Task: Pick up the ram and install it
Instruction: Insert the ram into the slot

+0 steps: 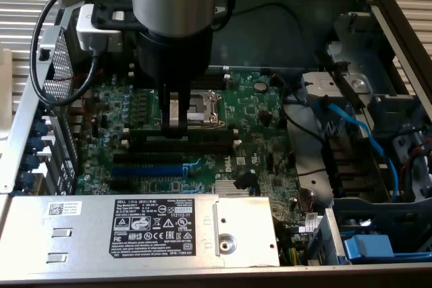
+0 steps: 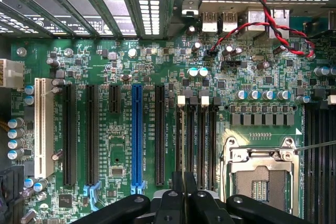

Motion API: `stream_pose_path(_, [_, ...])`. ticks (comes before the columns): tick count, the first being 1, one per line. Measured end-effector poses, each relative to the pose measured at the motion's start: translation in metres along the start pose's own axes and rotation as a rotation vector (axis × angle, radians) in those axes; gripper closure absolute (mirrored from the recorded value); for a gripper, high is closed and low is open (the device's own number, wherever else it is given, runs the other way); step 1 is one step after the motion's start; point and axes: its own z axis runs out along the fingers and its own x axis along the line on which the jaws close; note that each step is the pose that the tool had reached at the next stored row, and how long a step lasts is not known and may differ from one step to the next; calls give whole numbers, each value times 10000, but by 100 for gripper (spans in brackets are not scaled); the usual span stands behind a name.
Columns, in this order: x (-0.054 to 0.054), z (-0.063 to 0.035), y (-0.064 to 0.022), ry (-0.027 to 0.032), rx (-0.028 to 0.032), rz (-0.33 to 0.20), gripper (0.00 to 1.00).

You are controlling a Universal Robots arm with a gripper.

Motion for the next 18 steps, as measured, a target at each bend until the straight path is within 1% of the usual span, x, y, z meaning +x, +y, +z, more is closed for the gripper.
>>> stream_pose_path(18, [5, 3, 4, 3, -1, 3, 88])
